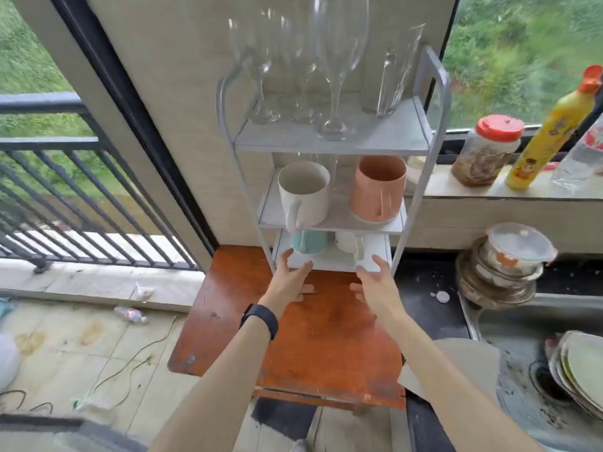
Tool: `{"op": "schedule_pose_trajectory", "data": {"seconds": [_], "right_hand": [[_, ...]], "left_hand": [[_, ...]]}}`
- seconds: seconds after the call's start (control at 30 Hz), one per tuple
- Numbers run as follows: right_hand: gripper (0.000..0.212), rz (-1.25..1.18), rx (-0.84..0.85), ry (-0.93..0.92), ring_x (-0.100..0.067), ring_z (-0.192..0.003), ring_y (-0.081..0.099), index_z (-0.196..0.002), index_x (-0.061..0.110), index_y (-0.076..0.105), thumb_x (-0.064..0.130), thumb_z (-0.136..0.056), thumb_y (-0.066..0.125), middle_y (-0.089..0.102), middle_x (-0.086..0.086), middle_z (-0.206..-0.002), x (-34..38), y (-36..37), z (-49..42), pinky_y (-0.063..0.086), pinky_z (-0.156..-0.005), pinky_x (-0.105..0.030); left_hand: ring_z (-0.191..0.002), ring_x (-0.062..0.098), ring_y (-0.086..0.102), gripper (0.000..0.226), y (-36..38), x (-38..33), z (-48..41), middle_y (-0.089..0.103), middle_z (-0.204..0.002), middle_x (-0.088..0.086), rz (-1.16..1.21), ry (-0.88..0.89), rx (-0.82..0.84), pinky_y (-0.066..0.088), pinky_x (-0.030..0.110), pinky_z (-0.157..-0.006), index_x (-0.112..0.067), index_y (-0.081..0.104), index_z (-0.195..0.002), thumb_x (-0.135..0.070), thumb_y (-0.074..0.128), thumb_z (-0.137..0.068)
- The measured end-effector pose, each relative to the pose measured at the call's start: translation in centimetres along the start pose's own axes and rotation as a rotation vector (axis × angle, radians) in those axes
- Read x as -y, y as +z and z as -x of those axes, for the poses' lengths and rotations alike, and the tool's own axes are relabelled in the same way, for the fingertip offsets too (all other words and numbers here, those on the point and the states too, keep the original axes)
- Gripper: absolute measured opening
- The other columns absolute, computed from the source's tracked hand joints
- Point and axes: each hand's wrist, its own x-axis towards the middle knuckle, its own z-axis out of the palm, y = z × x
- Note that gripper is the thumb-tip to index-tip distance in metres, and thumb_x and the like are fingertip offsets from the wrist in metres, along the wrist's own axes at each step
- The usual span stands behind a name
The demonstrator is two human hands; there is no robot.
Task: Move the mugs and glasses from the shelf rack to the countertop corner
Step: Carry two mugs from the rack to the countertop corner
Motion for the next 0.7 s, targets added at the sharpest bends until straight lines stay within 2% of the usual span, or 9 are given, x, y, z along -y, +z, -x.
{"op": "schedule_pose_trajectory", "data": {"seconds": [0.07, 0.13, 0.17, 0.27, 0.33, 0.5, 0.6, 0.7], "right_hand": [[0.046, -0.175, -0.01, 0.06, -0.014, -0.088, 0.076, -0.14, 0.042, 0.04, 0.047, -0.098, 0.057, 0.067, 0.001, -0.117, 0.7, 0.7, -1.4, 0.061, -0.087, -0.038], [0.036, -0.256, -0.033, 0.092, -0.016, -0.083, 0.077, -0.13, 0.037, 0.051, 0.049, -0.097, 0.058, 0.068, -0.002, -0.114, 1.4, 1.1, -2.2, 0.063, -0.081, -0.036], [0.034, -0.27, -0.036, 0.1, -0.017, -0.081, 0.078, -0.125, 0.034, 0.054, 0.051, -0.096, 0.059, 0.069, -0.003, -0.113, 1.5, 1.4, -2.7, 0.063, -0.079, -0.035], [0.038, -0.275, -0.012, 0.095, -0.017, -0.08, 0.078, -0.117, 0.026, 0.058, 0.057, -0.095, 0.056, 0.071, -0.005, -0.107, 2.4, 2.2, -3.4, 0.062, -0.072, -0.032], [0.044, -0.253, -0.034, 0.1, -0.015, -0.078, 0.077, -0.11, 0.021, 0.06, 0.062, -0.094, 0.052, 0.072, -0.006, -0.102, 2.7, 2.5, -3.7, 0.061, -0.07, -0.03], [0.049, -0.145, -0.052, 0.099, -0.012, -0.076, 0.077, -0.099, 0.023, 0.062, 0.069, -0.092, 0.047, 0.075, -0.007, -0.096, 1.6, 2.7, -3.4, 0.061, -0.071, -0.029], [0.061, -0.092, -0.045, 0.111, -0.01, -0.075, 0.076, -0.098, 0.025, 0.064, 0.081, -0.082, 0.047, 0.077, -0.003, -0.09, 0.5, 2.4, -2.0, 0.061, -0.068, -0.027], [0.053, -0.08, -0.043, 0.108, -0.009, -0.075, 0.076, -0.097, 0.03, 0.065, 0.078, -0.084, 0.047, 0.077, -0.001, -0.089, 0.1, 2.1, -1.1, 0.061, -0.067, -0.025]], "left_hand": [[-0.081, 0.012, 0.074, 0.061, 0.3, -0.9, -1.0, 0.062, -0.128, 0.006, 0.046, -0.027, -0.006, 0.062, 0.035, -0.071, -0.037, 0.03, -0.148, -0.045, 0.061, -0.095], [-0.091, 0.019, 0.073, 0.057, 0.4, -1.3, -2.0, 0.063, -0.125, 0.005, 0.12, -0.06, 0.008, 0.062, 0.043, -0.08, -0.033, 0.036, -0.145, -0.047, 0.061, -0.095], [-0.093, 0.019, 0.073, 0.054, 0.4, -1.7, -2.4, 0.063, -0.123, 0.003, 0.126, -0.067, 0.008, 0.063, 0.043, -0.079, -0.031, 0.039, -0.142, -0.049, 0.059, -0.095], [-0.093, 0.016, 0.072, 0.046, 0.4, -2.3, -3.3, 0.063, -0.12, -0.003, 0.131, -0.038, 0.04, 0.057, 0.03, -0.066, -0.029, 0.048, -0.131, -0.059, 0.05, -0.096], [-0.09, 0.014, 0.072, 0.048, 0.3, -2.3, -3.6, 0.064, -0.119, -0.003, 0.121, -0.01, 0.027, 0.053, 0.027, -0.065, -0.023, 0.054, -0.128, -0.059, 0.046, -0.097], [-0.084, 0.012, 0.073, 0.048, 0.0, -0.9, -3.6, 0.067, -0.11, -0.005, 0.035, 0.069, 0.004, 0.057, 0.028, -0.065, -0.023, 0.059, -0.119, -0.063, 0.045, -0.096], [-0.081, 0.014, 0.076, 0.046, -0.4, 0.6, -3.0, 0.069, -0.106, -0.006, -0.038, 0.098, 0.023, 0.063, 0.036, -0.074, -0.027, 0.058, -0.115, -0.066, 0.044, -0.094], [-0.077, 0.011, 0.076, 0.046, -0.5, 1.7, -2.5, 0.069, -0.106, -0.008, -0.106, 0.13, 0.039, 0.062, 0.036, -0.077, -0.028, 0.057, -0.114, -0.066, 0.04, -0.095]]}}
